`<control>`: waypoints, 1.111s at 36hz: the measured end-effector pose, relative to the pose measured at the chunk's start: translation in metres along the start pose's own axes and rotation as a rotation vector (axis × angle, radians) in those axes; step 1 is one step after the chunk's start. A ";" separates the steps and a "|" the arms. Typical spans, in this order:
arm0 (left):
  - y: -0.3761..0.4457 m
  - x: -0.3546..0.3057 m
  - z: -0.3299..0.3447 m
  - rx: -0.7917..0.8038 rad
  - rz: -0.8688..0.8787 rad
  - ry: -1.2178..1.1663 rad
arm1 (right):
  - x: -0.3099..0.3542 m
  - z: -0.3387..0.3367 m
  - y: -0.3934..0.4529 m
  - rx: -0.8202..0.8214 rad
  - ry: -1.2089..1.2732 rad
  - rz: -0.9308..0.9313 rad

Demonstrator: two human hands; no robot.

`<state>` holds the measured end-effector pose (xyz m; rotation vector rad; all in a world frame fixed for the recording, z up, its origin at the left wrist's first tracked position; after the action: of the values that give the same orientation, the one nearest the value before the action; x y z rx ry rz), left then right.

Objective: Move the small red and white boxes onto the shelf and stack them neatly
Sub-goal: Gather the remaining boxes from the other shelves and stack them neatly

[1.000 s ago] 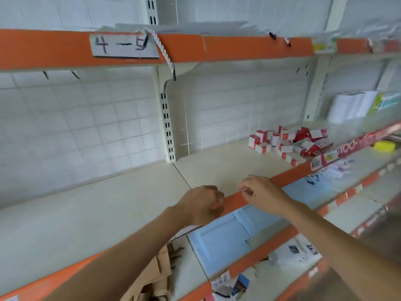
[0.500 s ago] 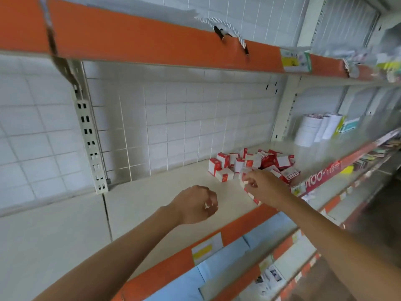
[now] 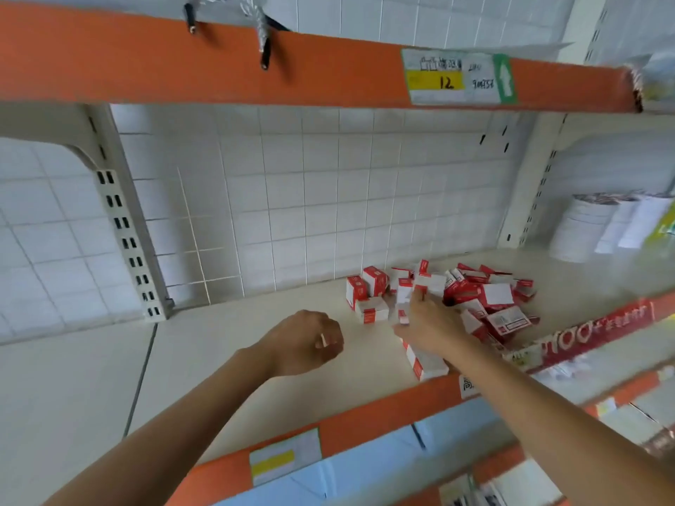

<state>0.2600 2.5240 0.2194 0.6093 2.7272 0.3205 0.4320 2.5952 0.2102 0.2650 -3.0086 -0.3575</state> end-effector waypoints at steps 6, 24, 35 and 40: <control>-0.022 -0.008 0.011 -0.051 -0.124 0.004 | 0.018 0.009 0.002 0.000 0.145 -0.318; -0.232 0.050 -0.077 -0.285 -0.637 0.177 | 0.252 -0.009 -0.075 -0.016 0.592 -0.878; -0.445 0.094 -0.155 -0.348 -0.854 0.237 | 0.456 -0.028 -0.217 0.015 0.547 -1.287; -0.549 0.103 -0.188 -0.377 -0.968 0.295 | 0.546 -0.034 -0.283 0.055 0.574 -1.392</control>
<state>-0.1003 2.0580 0.2089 -0.8965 2.7311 0.6597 -0.0539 2.2160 0.2175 1.9925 -1.8153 -0.1933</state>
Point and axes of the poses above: each hand's wrist, its own y-axis towards the middle knuckle, its own z-axis out of the palm, x = y × z, the point moved 8 cm from there along y, towards the middle knuckle, and after that the axes turned 9 degrees about -x, right-handed, at the moved point
